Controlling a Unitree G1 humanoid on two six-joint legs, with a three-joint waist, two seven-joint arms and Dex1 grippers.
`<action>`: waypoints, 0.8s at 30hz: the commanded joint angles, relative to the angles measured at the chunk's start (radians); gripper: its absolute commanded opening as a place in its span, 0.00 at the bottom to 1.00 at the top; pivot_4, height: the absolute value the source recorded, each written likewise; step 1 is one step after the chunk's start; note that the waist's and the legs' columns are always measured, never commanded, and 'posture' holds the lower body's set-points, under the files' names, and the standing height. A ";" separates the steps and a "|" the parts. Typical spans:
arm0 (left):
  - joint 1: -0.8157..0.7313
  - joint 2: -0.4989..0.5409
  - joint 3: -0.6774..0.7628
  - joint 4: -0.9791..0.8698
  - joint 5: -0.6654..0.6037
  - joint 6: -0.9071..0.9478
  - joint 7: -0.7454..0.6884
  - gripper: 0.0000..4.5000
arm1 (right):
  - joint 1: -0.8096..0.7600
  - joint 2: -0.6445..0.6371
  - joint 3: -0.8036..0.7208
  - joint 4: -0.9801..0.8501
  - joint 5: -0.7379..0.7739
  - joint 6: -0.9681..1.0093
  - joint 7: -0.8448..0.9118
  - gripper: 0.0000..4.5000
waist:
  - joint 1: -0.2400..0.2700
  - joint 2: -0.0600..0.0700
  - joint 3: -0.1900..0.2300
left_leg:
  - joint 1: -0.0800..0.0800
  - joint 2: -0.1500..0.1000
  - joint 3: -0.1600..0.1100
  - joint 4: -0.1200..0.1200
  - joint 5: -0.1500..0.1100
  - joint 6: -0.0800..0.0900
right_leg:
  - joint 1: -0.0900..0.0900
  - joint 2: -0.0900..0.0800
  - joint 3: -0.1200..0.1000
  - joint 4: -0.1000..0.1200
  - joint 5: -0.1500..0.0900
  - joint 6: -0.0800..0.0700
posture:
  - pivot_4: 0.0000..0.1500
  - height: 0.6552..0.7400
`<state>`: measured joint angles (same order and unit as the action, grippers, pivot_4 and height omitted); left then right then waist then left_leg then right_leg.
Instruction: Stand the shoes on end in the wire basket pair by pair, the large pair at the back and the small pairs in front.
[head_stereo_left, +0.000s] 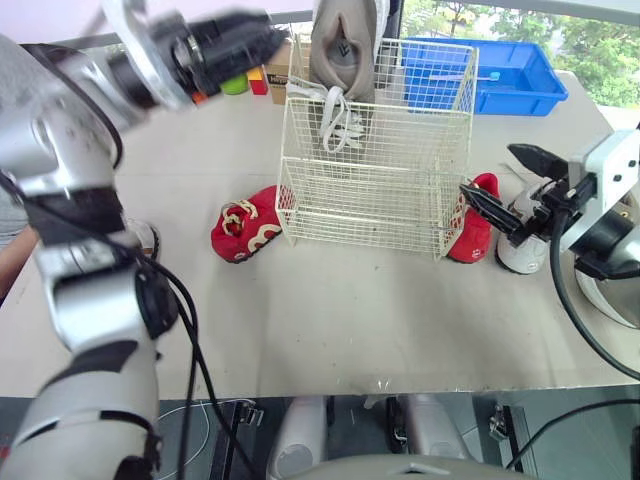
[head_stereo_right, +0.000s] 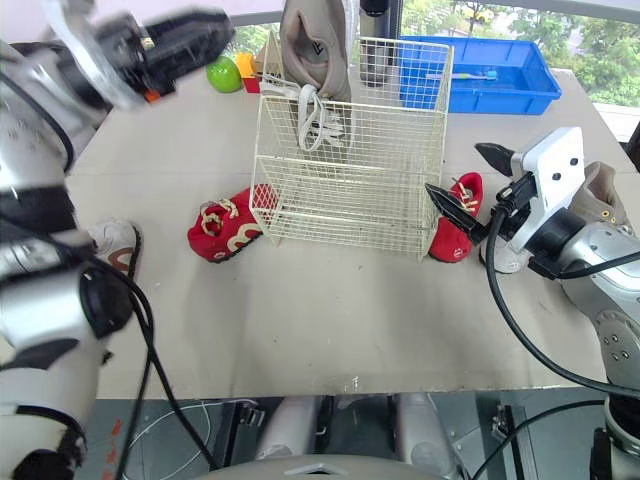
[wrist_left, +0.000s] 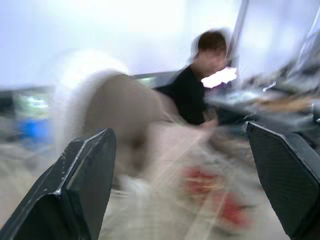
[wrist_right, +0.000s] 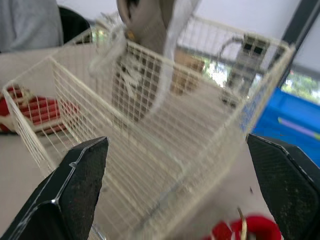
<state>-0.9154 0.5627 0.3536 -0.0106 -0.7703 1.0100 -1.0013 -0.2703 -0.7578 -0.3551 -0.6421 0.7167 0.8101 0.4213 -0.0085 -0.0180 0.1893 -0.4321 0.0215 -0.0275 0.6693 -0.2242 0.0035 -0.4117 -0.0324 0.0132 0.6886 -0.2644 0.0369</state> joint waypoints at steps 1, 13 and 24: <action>0.105 -0.083 0.012 -0.266 -0.156 0.087 0.151 0.98 | 0.039 -0.076 -0.105 0.055 -0.012 0.062 0.005 0.95 | 0.004 -0.001 0.000 | 0.000 0.000 -0.001 0.001 -0.002 0.003 | 0.000 0.000 -0.001 0.002 0.000 0.000 | 1.00 1.00; 0.625 -0.119 -0.250 -0.660 -0.159 -0.094 0.164 0.98 | 0.126 -0.500 -0.099 0.629 -0.183 0.191 0.236 0.95 | -0.003 0.004 -0.003 | 0.018 -0.001 0.017 -0.002 -0.003 0.004 | 0.008 0.006 0.011 0.005 -0.001 -0.001 | 1.00 1.00; 0.672 -0.059 -0.282 -0.694 -0.184 -0.171 0.189 0.98 | -0.493 -0.390 0.425 1.367 -0.516 -0.038 0.487 0.95 | -0.021 0.006 -0.003 | 0.019 0.001 0.024 -0.001 -0.003 0.005 | 0.006 0.010 0.017 0.004 0.000 -0.001 | 1.00 1.00</action>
<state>-0.2395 0.5058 0.0681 -0.6582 -0.9279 0.8641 -0.8386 -0.6769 -1.1780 0.0031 0.5983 0.2806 0.8302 0.8553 -0.0293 -0.0119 0.1861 -0.4139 0.0222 -0.0032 0.6683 -0.2273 0.0085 -0.4061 -0.0226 0.0297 0.6924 -0.2646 0.0358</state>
